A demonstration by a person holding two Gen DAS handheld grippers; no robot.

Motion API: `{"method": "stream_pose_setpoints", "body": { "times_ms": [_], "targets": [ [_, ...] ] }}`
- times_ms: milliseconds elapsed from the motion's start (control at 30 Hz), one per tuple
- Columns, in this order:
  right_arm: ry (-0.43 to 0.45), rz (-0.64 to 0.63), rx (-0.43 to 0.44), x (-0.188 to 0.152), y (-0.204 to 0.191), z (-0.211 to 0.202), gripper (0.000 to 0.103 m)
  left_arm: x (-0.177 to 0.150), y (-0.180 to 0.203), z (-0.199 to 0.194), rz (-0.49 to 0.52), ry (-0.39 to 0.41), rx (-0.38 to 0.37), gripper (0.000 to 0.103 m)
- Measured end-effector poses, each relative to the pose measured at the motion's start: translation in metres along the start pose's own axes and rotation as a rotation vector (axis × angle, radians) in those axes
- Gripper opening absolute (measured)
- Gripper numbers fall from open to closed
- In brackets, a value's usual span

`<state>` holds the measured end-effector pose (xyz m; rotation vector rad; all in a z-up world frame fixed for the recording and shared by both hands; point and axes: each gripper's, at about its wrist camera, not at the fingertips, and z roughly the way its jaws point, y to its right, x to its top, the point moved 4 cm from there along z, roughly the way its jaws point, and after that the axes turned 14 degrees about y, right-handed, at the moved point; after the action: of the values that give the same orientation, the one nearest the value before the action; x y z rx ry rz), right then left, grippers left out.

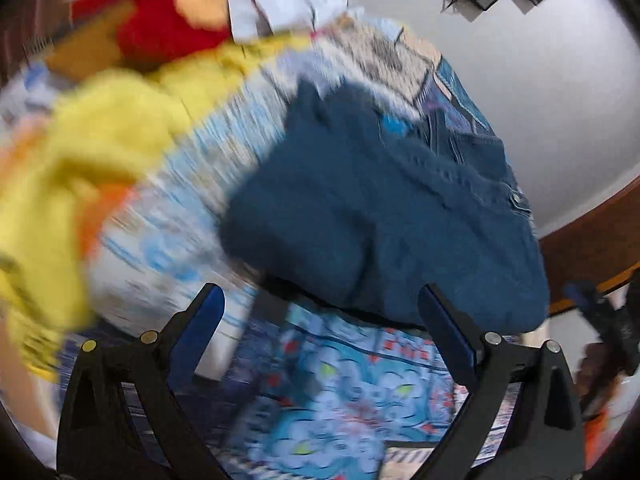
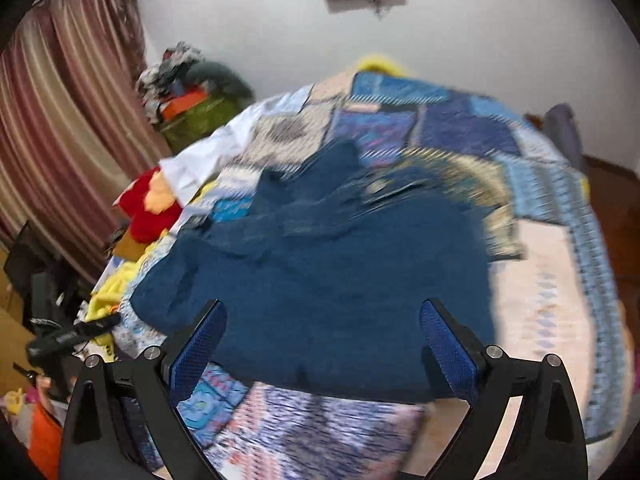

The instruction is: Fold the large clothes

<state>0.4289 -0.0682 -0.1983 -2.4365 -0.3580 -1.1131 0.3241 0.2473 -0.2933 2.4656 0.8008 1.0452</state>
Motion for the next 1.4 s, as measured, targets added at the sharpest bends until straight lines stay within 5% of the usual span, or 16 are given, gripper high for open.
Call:
{"method": "stream_pose_setpoints", "body": {
  "times_ms": [200,367,500,633,967,1133,1300,1400],
  "targets": [
    [-0.168,0.014,-0.009,-0.038,-0.001,0.065,0.097,-0.005,-0.009,0.049,-0.201,-0.050,-0.096,0.093],
    [-0.160,-0.104,0.005,-0.046,-0.007,0.070,0.099,0.006,-0.009,0.079,-0.249,-0.035,-0.152,0.080],
    [-0.159,-0.105,0.020,-0.045,-0.007,0.070,0.100,0.014,0.000,0.098,-0.207,-0.027,-0.074,0.051],
    [-0.171,-0.072,0.036,-0.040,-0.006,0.068,0.099,0.026,0.013,0.090,-0.139,0.041,-0.026,0.034],
    [-0.084,-0.105,0.098,-0.023,-0.065,0.066,0.099,0.058,0.083,-0.017,0.085,0.283,-0.057,0.029],
    [-0.279,-0.153,0.145,-0.071,-0.100,0.114,0.099,0.053,0.089,-0.033,0.202,0.322,0.029,0.029],
    [-0.348,-0.328,0.115,-0.093,-0.130,0.126,0.100,0.042,0.074,-0.020,0.253,0.298,0.152,0.029],
    [-0.356,-0.297,0.169,-0.086,-0.126,0.117,0.099,0.046,0.072,-0.025,0.236,0.302,0.144,0.028]
  ]
}}
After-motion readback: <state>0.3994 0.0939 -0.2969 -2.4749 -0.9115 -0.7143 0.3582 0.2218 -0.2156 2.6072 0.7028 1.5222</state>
